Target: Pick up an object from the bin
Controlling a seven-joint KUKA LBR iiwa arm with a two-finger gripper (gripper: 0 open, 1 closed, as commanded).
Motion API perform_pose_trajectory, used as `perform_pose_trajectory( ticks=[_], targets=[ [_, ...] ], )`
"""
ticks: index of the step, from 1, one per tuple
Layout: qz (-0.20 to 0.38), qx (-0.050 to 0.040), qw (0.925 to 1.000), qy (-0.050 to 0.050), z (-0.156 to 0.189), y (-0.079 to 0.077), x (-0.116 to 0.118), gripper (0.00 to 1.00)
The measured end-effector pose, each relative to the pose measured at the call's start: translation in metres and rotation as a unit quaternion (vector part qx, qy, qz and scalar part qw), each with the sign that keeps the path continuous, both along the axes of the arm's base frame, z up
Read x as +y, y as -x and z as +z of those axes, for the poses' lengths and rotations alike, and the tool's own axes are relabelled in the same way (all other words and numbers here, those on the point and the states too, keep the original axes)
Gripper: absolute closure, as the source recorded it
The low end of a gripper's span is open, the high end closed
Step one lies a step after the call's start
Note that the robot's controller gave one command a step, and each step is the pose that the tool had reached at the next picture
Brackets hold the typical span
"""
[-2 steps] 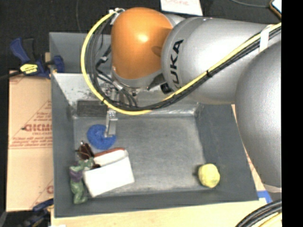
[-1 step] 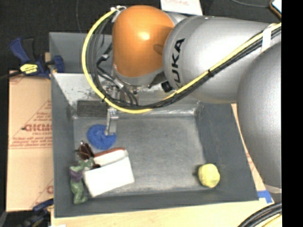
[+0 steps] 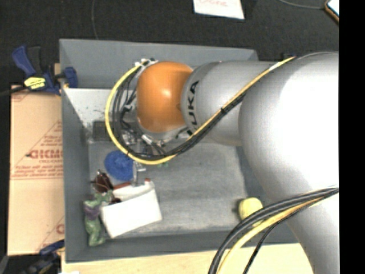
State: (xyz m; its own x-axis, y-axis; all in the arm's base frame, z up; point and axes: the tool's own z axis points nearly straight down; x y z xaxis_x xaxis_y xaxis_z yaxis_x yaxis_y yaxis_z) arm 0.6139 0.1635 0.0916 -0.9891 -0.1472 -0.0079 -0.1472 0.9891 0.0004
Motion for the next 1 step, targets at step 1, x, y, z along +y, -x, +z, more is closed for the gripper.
perform_pose_trajectory(
  ticks=[1],
  targets=[
    [0.044, -0.0082, 0.9990, -0.002, 0.0741, 0.0018, -0.0033, 0.00]
  ],
)
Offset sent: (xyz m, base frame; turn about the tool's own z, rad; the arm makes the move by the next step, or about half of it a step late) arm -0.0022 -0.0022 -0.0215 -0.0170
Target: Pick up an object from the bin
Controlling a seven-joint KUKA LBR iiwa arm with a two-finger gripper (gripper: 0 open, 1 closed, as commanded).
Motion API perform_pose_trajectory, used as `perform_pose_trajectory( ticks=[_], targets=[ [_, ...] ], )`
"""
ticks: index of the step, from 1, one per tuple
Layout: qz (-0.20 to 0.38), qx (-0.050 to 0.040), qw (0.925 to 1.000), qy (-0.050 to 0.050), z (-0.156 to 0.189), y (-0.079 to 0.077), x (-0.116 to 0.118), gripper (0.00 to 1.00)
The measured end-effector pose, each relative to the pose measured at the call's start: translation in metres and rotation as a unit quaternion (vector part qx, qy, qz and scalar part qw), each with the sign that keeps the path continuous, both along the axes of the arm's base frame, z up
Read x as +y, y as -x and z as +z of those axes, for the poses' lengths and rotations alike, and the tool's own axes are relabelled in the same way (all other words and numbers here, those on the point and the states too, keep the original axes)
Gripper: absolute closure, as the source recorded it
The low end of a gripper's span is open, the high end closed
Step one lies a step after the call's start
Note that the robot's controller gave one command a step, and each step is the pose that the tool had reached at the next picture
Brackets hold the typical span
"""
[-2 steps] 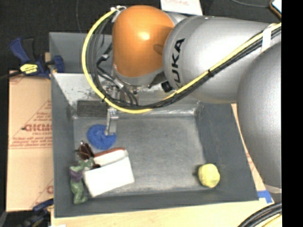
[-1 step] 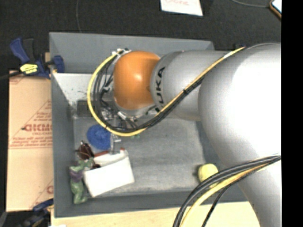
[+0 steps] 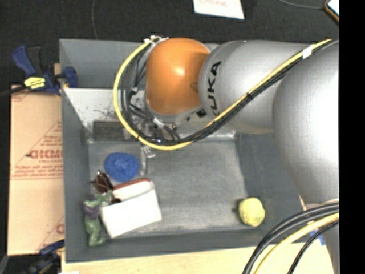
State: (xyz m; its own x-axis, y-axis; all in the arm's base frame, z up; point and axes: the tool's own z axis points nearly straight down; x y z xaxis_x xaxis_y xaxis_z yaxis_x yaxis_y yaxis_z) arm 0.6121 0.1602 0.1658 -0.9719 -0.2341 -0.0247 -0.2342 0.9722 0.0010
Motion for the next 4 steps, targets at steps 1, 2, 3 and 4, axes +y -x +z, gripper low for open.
perform_pose_trajectory(
  ticks=[1, 2, 3, 4],
  targets=[
    [-0.036, 0.0084, 0.9993, 0.001, -0.0953, -0.0006, 0.0004, 0.00],
    [-0.006, -0.0018, 1.0000, 0.000, -0.0945, -0.0070, 0.0051, 0.00],
    [-0.035, 0.0044, 0.9994, 0.000, -0.0934, -0.0030, 0.0001, 1.00],
    [-0.035, 0.0044, 0.9994, 0.000, -0.0935, -0.0030, 0.0001, 1.00]
  ],
)
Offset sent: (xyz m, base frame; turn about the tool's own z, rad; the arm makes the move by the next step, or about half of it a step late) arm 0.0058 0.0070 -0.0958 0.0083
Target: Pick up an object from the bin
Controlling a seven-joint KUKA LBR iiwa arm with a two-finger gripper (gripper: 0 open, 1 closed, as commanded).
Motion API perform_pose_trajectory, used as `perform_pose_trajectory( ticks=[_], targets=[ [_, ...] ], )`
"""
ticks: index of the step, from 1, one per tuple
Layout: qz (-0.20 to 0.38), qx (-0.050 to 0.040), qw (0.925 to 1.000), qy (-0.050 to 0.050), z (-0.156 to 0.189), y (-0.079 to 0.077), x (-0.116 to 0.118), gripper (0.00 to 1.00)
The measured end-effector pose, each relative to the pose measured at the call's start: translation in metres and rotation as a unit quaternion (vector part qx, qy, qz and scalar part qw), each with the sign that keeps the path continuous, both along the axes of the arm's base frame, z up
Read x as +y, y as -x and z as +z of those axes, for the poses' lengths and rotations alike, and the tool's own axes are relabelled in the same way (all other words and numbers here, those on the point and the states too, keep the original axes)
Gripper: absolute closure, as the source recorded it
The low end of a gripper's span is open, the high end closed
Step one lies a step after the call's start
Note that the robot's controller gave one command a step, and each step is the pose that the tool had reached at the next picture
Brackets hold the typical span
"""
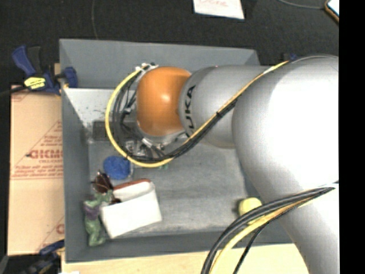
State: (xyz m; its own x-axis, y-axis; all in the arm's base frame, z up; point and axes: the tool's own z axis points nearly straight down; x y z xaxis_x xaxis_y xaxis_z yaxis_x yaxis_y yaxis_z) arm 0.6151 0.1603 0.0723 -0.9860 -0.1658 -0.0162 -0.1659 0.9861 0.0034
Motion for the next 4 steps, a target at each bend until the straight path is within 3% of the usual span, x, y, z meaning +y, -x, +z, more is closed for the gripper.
perform_pose_trajectory(
  ticks=[1, 2, 4],
  targets=[
    [0.000, 0.0030, 1.0000, 0.001, 0.013, 0.002, -0.001, 1.00],
    [-0.001, -0.0016, 1.0000, -0.001, 0.034, -0.001, -0.001, 1.00],
    [-0.002, -0.0011, 1.0000, -0.001, 0.094, -0.001, -0.002, 1.00]
  ],
)
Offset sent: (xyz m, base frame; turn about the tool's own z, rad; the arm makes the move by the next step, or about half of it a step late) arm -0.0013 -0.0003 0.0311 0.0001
